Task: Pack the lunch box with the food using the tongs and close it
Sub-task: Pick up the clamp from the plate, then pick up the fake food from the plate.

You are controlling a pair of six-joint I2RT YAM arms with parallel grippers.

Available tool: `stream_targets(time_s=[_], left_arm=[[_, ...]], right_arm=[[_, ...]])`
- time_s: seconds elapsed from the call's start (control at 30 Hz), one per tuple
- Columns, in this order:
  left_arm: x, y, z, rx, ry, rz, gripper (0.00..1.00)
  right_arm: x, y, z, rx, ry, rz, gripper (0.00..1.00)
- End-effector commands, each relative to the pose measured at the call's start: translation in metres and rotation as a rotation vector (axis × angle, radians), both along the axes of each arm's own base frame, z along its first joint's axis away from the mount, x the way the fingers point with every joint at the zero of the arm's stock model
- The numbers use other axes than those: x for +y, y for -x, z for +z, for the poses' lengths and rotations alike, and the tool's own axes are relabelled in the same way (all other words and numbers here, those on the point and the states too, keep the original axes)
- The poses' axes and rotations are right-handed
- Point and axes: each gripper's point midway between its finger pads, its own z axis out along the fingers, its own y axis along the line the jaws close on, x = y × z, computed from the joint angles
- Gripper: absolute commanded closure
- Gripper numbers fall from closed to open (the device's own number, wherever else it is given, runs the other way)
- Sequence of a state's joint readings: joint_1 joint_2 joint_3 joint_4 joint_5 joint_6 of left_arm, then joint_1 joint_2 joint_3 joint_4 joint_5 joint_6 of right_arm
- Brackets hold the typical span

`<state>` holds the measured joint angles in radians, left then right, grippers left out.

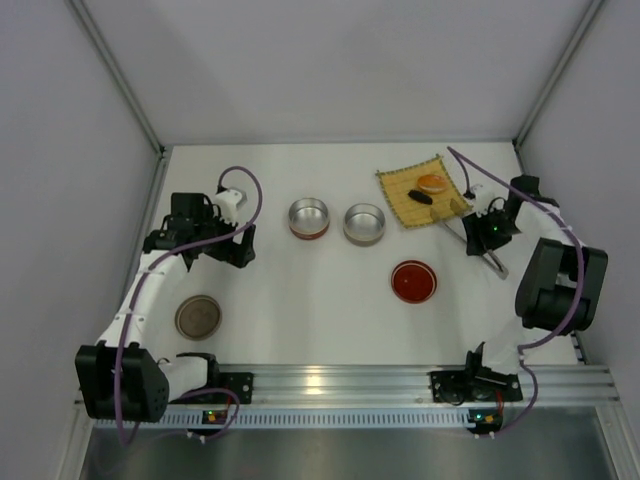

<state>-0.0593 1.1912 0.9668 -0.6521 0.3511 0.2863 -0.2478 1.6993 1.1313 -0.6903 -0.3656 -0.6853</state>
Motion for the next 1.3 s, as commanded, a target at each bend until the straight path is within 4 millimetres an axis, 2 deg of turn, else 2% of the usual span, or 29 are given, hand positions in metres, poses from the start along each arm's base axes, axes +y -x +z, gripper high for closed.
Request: stream_targets(time_s=[0.0, 0.17, 0.43, 0.67, 0.77, 0.9, 1.0, 1.17, 1.27], left_arm=[[-0.002, -0.007, 0.027, -0.087, 0.018, -0.007, 0.02], [-0.003, -0.005, 0.029, -0.091, 0.025, -0.007, 0.02], [-0.004, -0.004, 0.030, -0.094, 0.034, -0.004, 0.02], [-0.007, -0.002, 0.033, -0.091, 0.063, -0.001, 0.02], [-0.011, -0.001, 0.034, -0.081, 0.090, -0.003, 0.02], [-0.015, -0.001, 0.035, -0.064, 0.111, -0.008, 0.02], [-0.015, -0.002, 0.036, -0.062, 0.112, -0.010, 0.02], [-0.015, -0.004, 0.037, -0.061, 0.113, -0.007, 0.02], [-0.015, -0.005, 0.035, -0.058, 0.119, -0.010, 0.02]], right_arm=[[0.003, 0.003, 0.054, -0.084, -0.034, 0.046, 0.49], [0.003, 0.010, 0.089, -0.130, -0.019, 0.071, 0.48], [0.007, 0.016, 0.126, -0.170, -0.018, 0.101, 0.51], [0.020, 0.020, 0.170, -0.267, -0.050, 0.125, 0.52], [0.023, 0.019, 0.180, -0.288, -0.066, 0.118, 0.51], [0.028, 0.013, 0.182, -0.289, -0.094, 0.106, 0.52], [0.032, 0.006, 0.176, -0.275, -0.097, 0.112, 0.52], [0.027, -0.019, 0.164, -0.261, -0.104, 0.080, 0.55], [0.022, -0.037, 0.166, -0.287, -0.092, 0.069, 0.55]])
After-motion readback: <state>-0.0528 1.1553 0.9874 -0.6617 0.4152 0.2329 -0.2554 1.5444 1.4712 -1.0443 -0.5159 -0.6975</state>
